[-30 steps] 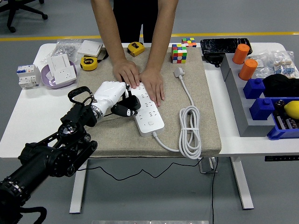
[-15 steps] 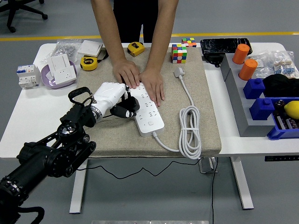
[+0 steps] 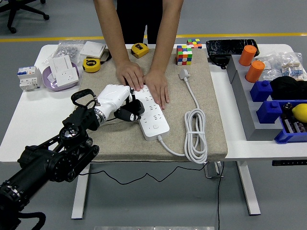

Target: Pick up the plug,place it near the board,insert it into the board,press the button

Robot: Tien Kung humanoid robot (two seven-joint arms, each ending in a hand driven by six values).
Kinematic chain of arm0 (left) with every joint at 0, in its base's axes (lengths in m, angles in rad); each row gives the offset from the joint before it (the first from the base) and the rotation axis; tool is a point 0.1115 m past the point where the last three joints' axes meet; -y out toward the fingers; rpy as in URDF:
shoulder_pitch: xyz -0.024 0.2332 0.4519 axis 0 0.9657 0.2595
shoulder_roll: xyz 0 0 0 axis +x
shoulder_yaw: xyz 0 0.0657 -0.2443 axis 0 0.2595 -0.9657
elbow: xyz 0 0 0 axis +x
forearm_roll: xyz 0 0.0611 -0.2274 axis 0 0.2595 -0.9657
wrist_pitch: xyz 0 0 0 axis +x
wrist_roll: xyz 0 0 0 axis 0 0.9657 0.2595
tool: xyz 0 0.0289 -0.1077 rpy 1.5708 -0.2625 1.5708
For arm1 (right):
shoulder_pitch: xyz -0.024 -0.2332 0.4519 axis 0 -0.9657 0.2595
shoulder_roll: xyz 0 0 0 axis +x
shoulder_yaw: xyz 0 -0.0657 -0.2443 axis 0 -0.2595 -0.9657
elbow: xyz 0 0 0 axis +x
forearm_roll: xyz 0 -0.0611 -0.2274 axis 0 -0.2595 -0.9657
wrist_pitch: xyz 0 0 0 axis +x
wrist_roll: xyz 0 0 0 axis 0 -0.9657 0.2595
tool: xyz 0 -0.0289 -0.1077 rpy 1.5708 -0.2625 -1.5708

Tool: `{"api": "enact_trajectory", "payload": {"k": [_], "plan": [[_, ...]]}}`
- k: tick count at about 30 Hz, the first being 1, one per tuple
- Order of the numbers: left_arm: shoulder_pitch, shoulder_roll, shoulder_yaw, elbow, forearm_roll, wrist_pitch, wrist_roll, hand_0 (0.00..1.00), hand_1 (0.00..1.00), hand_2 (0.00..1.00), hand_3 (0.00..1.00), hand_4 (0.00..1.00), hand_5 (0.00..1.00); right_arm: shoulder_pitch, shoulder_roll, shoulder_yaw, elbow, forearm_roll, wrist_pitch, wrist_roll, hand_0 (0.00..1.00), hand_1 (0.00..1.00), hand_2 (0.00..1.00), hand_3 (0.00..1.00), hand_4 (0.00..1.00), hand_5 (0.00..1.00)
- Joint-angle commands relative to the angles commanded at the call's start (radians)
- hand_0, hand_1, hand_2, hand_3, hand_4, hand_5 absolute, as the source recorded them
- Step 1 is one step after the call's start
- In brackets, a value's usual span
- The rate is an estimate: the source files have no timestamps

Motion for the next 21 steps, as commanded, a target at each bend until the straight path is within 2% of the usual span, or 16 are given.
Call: {"api": "enact_trajectory", "payload": {"k": [2,3,8,9,14,15,20,21], "plan": [[-0.001,0.0,0.001,0.0,0.0,-0.004,0.001,0.328,0.397,0.465,0.508,0.741,0.219,0.0,0.0,0.004,0.0,-0.002,0.009,-0.001,0.813,0.729,0.709,0.637,0.911,0.531],[-0.001,0.0,0.001,0.0,0.001,-0.007,0.002,0.365,0.511,0.545,0.546,0.767,0.219,0.001,0.0,0.008,0.0,-0.005,0.013,-0.001,0.833,0.732,0.71,0.642,0.9,0.499],[-0.004,0.0,0.001,-0.001,0.004,-0.018,0.004,0.365,0.511,0.545,0.546,0.767,0.219,0.003,-0.001,0.038,0.0,-0.025,0.038,-0.007,0.833,0.732,0.71,0.642,0.9,0.499],[-0.004,0.0,0.001,-0.001,0.004,-0.02,0.005,0.418,0.599,0.576,0.579,0.805,0.231,0.003,-0.001,0.043,0.0,-0.029,0.041,-0.008,0.883,0.75,0.714,0.665,0.931,0.518],[-0.005,0.001,0.003,-0.003,0.005,-0.031,0.008,0.418,0.599,0.576,0.579,0.805,0.231,0.001,-0.001,0.059,0.0,-0.04,0.054,-0.013,0.883,0.75,0.714,0.665,0.931,0.518],[-0.005,0.001,0.004,-0.004,0.004,-0.033,0.008,0.438,0.633,0.59,0.591,0.872,0.264,0.001,-0.001,0.06,0.0,-0.041,0.056,-0.014,0.901,0.756,0.715,0.663,0.934,0.524],[-0.004,0.003,0.005,-0.01,0.003,-0.042,0.01,0.438,0.633,0.59,0.591,0.872,0.264,0.001,-0.001,0.056,0.0,-0.039,0.058,-0.013,0.901,0.756,0.715,0.663,0.934,0.524],[-0.003,0.003,0.005,-0.011,0.002,-0.043,0.01,0.454,0.652,0.608,0.607,0.964,0.32,0.001,-0.001,0.056,0.0,-0.038,0.058,-0.013,0.905,0.758,0.718,0.657,0.916,0.506]]}}
